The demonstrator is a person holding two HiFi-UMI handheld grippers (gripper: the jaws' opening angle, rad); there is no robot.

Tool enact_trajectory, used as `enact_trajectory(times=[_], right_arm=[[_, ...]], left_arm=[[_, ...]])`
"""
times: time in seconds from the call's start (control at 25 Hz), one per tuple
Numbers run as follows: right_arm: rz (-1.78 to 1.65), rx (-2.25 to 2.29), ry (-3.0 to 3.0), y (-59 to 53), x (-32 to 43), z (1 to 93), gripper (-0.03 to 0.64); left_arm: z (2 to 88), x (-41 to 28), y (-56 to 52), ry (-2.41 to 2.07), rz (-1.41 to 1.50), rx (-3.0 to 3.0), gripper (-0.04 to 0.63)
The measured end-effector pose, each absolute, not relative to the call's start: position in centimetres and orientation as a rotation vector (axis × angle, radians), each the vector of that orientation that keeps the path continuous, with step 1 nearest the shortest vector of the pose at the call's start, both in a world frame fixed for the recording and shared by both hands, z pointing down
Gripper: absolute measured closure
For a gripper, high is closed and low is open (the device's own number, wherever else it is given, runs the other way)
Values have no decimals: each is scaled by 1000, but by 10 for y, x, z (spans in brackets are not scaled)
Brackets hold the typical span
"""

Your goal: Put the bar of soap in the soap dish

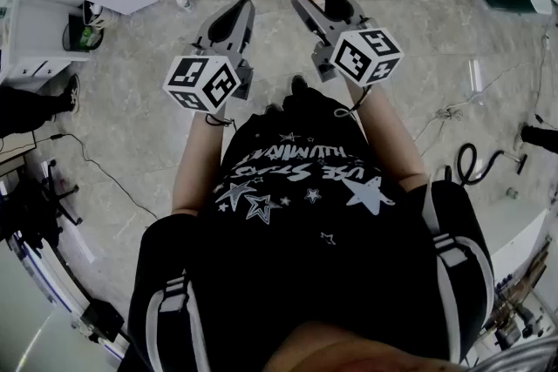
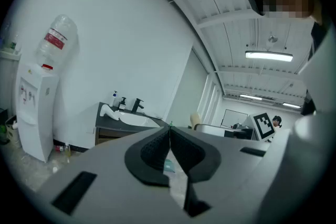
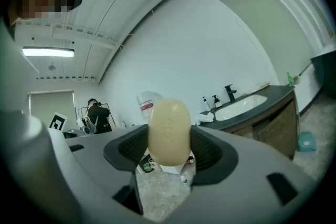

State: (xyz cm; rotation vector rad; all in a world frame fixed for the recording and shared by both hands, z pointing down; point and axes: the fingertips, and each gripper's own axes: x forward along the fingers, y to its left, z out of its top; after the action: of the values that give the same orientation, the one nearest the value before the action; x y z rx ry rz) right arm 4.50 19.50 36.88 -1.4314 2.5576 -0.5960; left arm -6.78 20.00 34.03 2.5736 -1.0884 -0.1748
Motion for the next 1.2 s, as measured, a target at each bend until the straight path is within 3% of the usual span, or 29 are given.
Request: enact_trajectory(times=[0.52,1.2], right_arm=[[-569,-1282,2647,124,108,361,362],[-588,-1266,2660,65,106,367,362]], left_arm=[[322,-7,142,-1249,-167,2594,583],[327,-12,83,-1297,-146,2577,583]])
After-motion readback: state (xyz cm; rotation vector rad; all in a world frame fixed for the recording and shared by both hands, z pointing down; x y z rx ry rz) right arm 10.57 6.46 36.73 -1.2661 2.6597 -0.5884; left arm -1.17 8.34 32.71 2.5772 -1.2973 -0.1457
